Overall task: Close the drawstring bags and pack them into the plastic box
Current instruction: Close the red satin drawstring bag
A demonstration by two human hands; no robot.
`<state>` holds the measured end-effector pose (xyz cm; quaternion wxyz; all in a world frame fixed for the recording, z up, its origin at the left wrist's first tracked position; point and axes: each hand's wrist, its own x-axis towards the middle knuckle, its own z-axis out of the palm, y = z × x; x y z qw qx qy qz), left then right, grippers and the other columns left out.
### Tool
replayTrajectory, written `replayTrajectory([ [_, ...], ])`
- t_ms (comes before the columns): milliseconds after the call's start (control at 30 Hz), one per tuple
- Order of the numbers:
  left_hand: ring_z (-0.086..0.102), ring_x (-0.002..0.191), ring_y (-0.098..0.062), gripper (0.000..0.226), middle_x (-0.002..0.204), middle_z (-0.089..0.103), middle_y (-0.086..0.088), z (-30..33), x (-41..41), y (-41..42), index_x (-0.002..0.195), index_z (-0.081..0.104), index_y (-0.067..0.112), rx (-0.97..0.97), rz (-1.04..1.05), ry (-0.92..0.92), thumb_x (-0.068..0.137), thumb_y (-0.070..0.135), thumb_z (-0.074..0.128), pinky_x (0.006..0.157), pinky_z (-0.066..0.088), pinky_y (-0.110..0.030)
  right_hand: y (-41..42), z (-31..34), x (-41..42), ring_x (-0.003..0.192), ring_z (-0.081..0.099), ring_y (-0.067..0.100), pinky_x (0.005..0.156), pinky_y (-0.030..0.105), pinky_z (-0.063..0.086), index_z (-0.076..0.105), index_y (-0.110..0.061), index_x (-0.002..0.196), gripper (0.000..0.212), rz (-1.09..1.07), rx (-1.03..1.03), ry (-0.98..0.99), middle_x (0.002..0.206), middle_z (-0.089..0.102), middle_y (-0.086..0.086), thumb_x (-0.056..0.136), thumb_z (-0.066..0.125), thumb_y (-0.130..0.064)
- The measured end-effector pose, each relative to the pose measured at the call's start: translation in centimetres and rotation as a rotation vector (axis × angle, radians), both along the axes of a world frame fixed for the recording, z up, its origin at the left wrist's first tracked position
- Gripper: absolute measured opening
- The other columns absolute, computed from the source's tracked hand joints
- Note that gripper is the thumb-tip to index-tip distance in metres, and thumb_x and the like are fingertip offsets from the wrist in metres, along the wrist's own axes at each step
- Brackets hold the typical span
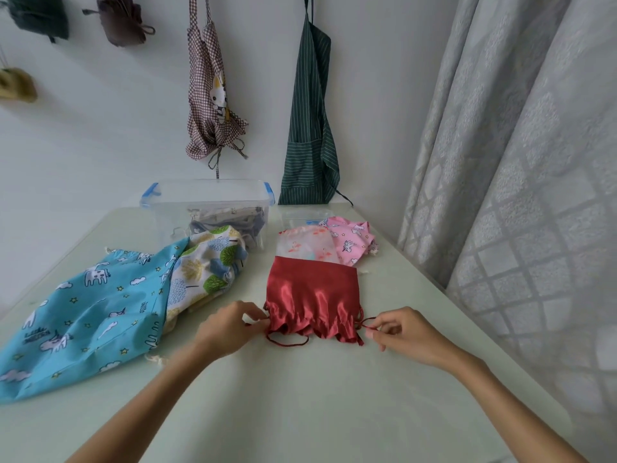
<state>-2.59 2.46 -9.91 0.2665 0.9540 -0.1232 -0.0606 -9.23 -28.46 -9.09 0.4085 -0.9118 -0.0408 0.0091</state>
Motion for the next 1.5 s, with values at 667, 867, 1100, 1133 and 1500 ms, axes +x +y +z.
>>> replayTrajectory([
  [667,0.053,0.067,-0.018,0.034,0.074,0.057,0.001,1.2,-0.6,1.9,0.088,0.061,0.016,0.255,0.151,-0.387,0.097,0.042,0.04,0.058,0.037,-0.028,-6.9,0.5,0.3,0.09,0.063,0.024,0.082,0.032,0.032,0.071,-0.017,0.082,0.03,-0.527,-0.819,-0.216,0.086,0.072,0.003,0.095,0.05,-0.034],
  [867,0.058,0.091,-0.02,0.022,0.1,0.062,0.001,1.9,-0.7,2.2,0.103,0.061,0.022,0.446,0.232,-0.264,0.092,0.037,0.051,0.07,0.043,-0.029,-6.3,0.6,0.3,0.09,0.064,0.024,0.073,0.026,0.042,0.07,-0.019,0.084,0.013,-0.553,-0.538,-0.006,0.086,0.066,0.001,0.085,0.062,-0.029],
  [1100,0.051,0.119,-0.017,0.055,0.129,0.056,0.011,5.5,0.0,2.4,0.126,0.053,0.037,0.395,0.178,-0.092,0.075,0.036,0.073,0.089,0.045,-0.032,-4.6,2.6,0.3,0.11,0.053,0.02,0.089,0.028,0.036,0.066,-0.026,0.104,0.024,-0.429,-0.549,-0.125,0.105,0.063,-0.006,0.081,0.069,-0.031],
  [1133,0.052,0.119,-0.016,0.056,0.129,0.056,0.011,5.8,-0.1,1.7,0.127,0.053,0.036,0.4,0.132,-0.092,0.075,0.034,0.074,0.091,0.046,-0.031,-3.6,2.7,0.3,0.108,0.055,0.019,0.087,0.027,0.037,0.067,-0.026,0.102,0.022,-0.361,-0.526,-0.16,0.102,0.063,-0.005,0.081,0.069,-0.03],
  [1500,0.061,0.1,-0.03,0.037,0.118,0.052,-0.004,-1.0,-0.4,-6.3,0.118,0.047,0.018,0.259,-0.046,-0.238,0.093,0.044,0.049,0.074,0.043,-0.036,1.6,-0.9,1.2,0.097,0.063,0.019,0.073,0.029,0.042,0.065,-0.023,0.102,0.017,-0.233,-0.643,-0.194,0.109,0.063,-0.004,0.091,0.056,-0.032],
])
